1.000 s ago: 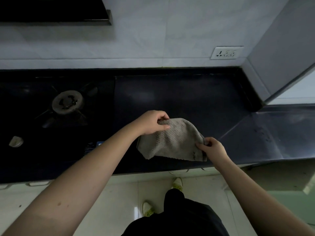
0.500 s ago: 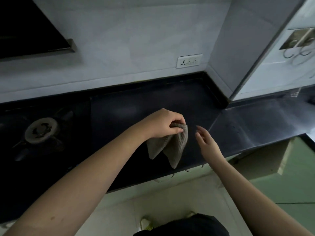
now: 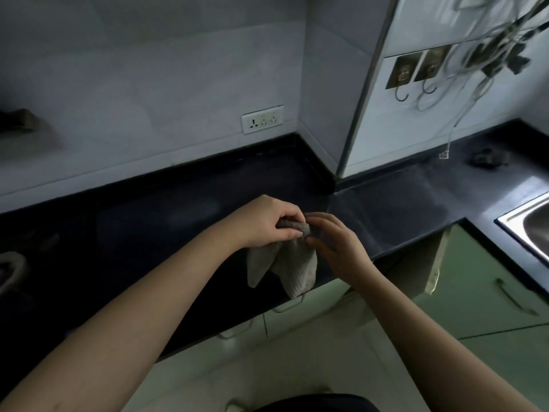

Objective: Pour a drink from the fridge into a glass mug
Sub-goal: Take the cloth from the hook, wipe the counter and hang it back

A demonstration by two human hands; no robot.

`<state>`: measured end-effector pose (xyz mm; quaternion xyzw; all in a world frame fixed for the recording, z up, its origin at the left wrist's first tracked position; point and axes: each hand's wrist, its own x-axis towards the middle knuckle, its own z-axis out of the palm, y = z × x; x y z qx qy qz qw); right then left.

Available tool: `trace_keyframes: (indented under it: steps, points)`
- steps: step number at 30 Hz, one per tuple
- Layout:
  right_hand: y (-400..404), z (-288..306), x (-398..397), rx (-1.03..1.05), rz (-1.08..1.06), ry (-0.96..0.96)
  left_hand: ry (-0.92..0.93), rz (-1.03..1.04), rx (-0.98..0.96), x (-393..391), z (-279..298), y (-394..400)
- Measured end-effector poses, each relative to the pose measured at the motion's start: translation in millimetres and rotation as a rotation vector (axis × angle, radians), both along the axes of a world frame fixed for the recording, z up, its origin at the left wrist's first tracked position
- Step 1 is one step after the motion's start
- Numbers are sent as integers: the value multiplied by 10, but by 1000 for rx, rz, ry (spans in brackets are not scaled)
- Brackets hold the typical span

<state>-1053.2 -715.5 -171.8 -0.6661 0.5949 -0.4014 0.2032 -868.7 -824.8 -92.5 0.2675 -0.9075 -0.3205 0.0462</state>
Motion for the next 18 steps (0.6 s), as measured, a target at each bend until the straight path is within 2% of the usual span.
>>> trace_keyframes:
  steps: [7, 13, 18]
  points:
    - [168, 67, -586, -151, -204, 152, 43, 43, 17, -593, -21, 102]
    - [310, 23, -895, -272, -340, 209, 109, 60, 38, -1017, -35, 187]
    - [389, 56, -1094, -304, -430, 284, 163, 61, -35, -1319, -35, 236]
